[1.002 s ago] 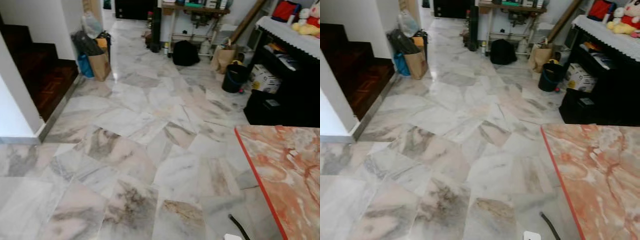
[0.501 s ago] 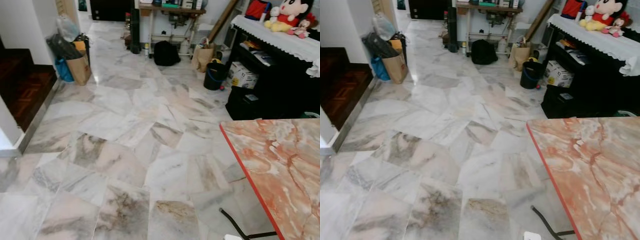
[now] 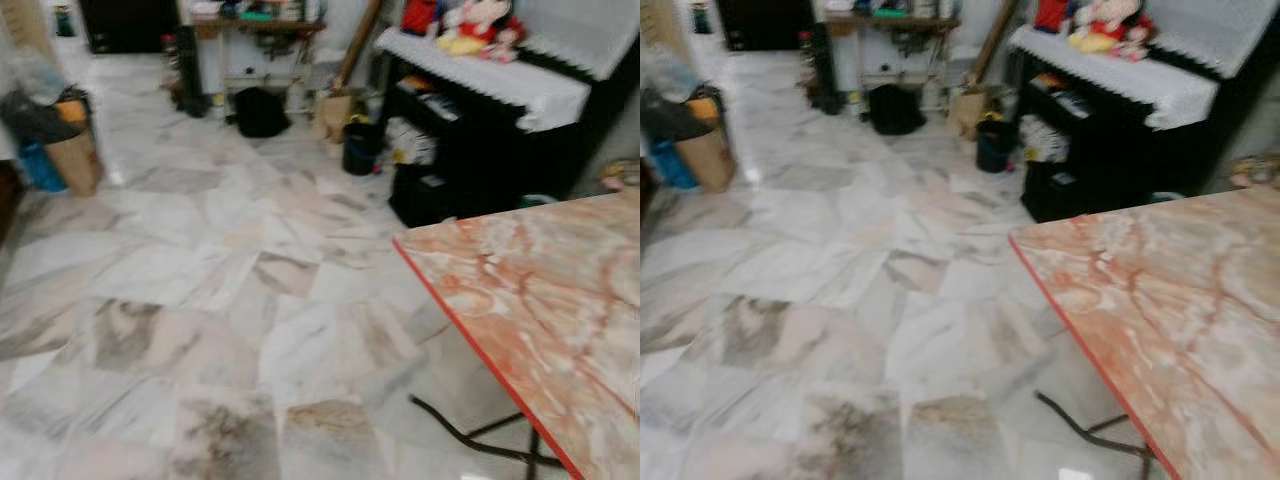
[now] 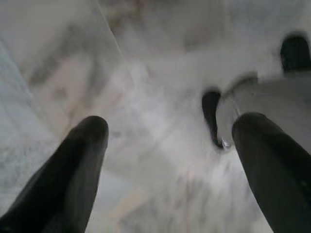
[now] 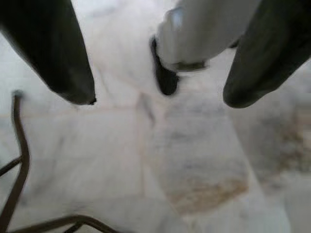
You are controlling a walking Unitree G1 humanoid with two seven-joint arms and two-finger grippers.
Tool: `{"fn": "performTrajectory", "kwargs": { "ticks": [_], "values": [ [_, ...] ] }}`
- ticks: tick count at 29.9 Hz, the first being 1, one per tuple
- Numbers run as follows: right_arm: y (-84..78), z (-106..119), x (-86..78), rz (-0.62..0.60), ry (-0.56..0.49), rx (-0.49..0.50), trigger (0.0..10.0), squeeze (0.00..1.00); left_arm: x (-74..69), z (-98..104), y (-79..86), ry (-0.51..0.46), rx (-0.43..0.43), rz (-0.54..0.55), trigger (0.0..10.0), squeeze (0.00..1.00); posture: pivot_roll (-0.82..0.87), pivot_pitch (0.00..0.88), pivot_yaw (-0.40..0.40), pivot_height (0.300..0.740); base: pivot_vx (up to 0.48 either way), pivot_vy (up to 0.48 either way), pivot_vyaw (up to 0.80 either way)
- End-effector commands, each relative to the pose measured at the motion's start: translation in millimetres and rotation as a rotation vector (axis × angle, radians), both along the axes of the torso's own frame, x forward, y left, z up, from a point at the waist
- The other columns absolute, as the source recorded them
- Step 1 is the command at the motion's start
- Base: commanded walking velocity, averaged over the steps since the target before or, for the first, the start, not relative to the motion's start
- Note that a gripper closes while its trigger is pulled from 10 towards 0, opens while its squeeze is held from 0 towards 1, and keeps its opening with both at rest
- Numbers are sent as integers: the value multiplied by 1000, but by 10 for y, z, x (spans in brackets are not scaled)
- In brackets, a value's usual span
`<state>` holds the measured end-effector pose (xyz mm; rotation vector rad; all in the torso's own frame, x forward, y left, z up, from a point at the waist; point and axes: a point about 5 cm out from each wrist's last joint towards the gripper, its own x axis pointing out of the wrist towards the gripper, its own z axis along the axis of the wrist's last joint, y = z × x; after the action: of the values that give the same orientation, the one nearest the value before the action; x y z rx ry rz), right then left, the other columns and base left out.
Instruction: Hang hanger
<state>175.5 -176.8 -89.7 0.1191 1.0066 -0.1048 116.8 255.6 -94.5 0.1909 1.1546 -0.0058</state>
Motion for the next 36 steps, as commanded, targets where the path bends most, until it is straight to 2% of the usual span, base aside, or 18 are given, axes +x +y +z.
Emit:
{"fn": "performTrajectory", "kwargs": {
  "ticks": [1, 23, 36],
  "values": [
    [-78, 92, 178, 2, -8, 103, 10000, 0, 627, 166, -310, -258, -129, 218, 10000, 0, 126, 65, -105, 740, 0, 0, -800],
    [-37, 92, 188, 11, -5, 104, 10000, 0, 646, 174, -321, -258, -123, 175, 10000, 0, 132, 69, -100, 740, 0, 0, -800],
    [-84, 100, 195, -16, -10, 97, 10000, 0, 634, 157, -374, -246, -143, 145, 10000, 0, 99, 75, -103, 740, 0, 0, -800]
  ]
}}
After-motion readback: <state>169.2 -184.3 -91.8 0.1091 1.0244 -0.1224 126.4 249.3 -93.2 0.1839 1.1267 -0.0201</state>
